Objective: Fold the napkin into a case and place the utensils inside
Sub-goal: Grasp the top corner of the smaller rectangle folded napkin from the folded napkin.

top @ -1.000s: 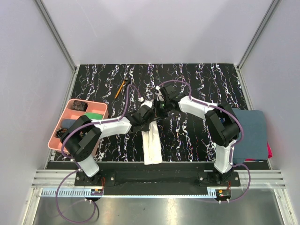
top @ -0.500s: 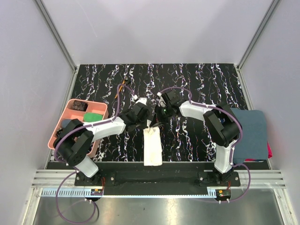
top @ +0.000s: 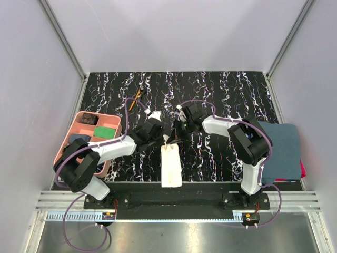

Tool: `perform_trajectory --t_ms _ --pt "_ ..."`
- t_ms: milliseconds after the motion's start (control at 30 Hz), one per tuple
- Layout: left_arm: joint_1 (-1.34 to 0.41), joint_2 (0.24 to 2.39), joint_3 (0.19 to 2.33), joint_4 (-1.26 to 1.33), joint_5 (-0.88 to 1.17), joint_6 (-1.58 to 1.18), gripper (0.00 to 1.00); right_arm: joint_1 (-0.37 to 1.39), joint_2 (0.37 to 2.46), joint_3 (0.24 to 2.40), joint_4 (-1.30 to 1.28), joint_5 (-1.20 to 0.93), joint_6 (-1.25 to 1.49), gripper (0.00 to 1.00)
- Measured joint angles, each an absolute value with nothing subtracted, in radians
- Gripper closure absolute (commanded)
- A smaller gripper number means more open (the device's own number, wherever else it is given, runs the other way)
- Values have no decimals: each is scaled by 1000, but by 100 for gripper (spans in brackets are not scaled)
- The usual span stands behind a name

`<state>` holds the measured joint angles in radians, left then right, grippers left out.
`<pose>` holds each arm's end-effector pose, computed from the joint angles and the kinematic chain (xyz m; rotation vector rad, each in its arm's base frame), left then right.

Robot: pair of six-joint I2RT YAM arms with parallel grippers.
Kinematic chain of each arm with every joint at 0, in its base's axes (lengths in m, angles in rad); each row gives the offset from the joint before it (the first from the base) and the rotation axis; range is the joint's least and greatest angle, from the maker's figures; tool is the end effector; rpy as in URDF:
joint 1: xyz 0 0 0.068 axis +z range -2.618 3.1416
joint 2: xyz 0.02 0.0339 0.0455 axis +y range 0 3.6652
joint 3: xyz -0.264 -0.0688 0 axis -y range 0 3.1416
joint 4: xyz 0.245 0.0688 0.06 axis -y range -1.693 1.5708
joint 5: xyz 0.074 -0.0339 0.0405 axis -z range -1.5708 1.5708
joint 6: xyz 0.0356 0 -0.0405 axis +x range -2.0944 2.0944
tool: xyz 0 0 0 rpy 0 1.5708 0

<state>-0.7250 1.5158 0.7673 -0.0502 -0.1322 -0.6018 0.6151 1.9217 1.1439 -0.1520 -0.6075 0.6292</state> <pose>0.2292 -0.1968 0.1760 0.0838 2.4128 -0.4782 0.3061 0.2411 0.1495 -0.2629 2.7125 1.2148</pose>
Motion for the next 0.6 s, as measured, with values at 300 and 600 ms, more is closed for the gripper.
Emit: perform_trajectory --t_ms 300,600 --pt "-725 1462 708 13 -108 -610 100 625 1933 1144 -146 -614 635 100" --pt "-724 1462 689 42 -85 -637 100 649 1996 1176 -149 -608 646 99"
